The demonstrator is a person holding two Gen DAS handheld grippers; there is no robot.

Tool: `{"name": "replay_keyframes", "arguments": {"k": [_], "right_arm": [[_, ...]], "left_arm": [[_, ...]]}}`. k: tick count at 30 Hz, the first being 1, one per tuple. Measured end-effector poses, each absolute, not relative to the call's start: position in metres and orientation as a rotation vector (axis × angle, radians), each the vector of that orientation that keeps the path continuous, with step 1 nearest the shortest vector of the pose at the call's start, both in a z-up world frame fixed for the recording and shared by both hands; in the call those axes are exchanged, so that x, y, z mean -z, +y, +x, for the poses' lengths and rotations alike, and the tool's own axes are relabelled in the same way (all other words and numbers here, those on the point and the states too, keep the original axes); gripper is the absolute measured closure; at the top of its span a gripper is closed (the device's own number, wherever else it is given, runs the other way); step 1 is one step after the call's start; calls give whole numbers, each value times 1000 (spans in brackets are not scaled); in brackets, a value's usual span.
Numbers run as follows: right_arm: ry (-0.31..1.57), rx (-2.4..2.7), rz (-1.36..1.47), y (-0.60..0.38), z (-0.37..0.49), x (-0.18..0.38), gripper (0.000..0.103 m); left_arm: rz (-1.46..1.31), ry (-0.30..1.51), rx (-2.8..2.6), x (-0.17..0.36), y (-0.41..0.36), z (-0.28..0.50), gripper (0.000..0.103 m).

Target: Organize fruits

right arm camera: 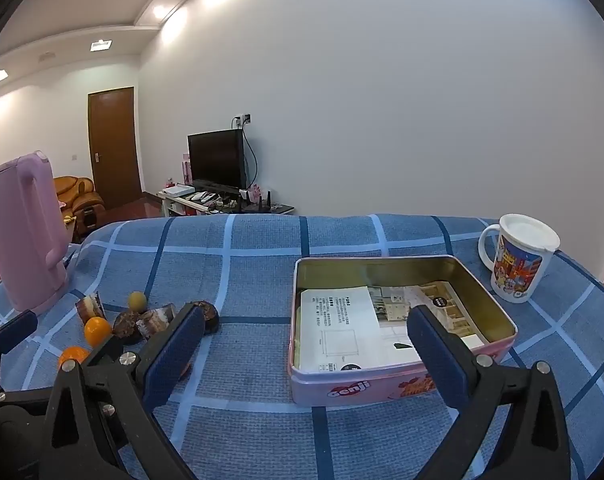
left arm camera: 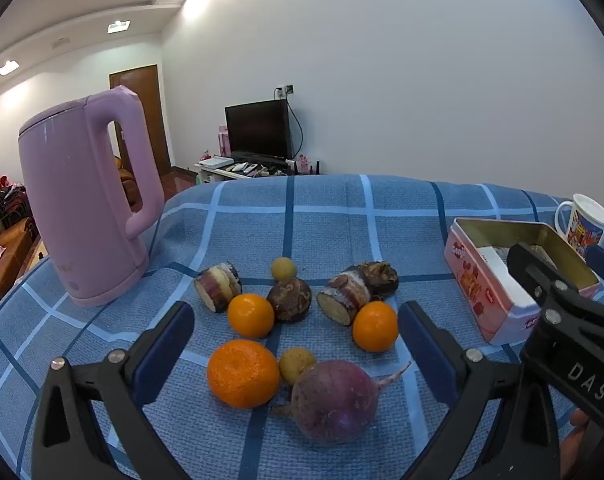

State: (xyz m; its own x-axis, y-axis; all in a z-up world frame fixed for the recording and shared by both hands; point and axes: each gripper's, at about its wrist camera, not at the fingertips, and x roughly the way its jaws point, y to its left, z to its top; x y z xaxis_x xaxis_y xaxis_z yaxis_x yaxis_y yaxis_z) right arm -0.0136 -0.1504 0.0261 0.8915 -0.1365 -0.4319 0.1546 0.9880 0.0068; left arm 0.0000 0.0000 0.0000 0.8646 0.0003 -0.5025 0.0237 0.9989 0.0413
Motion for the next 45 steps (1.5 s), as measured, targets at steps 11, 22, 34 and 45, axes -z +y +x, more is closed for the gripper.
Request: {"name": "replay_keyframes", "arguments": {"k": [11, 22, 34, 45], "right_arm": [[449, 149, 45, -151, -13, -26, 1], [454, 147, 45, -150, -13, -25, 1], [459, 145, 52, -150, -14, -25, 1], [470, 132, 58, -153, -14, -23, 1]], "left_arm": [[48, 526, 13, 0, -1, 0, 0], [44, 530, 13, 0, -1, 1, 0], [56, 514, 11, -4, 0, -4, 0], [66, 514, -26, -4, 7, -5, 0]]}}
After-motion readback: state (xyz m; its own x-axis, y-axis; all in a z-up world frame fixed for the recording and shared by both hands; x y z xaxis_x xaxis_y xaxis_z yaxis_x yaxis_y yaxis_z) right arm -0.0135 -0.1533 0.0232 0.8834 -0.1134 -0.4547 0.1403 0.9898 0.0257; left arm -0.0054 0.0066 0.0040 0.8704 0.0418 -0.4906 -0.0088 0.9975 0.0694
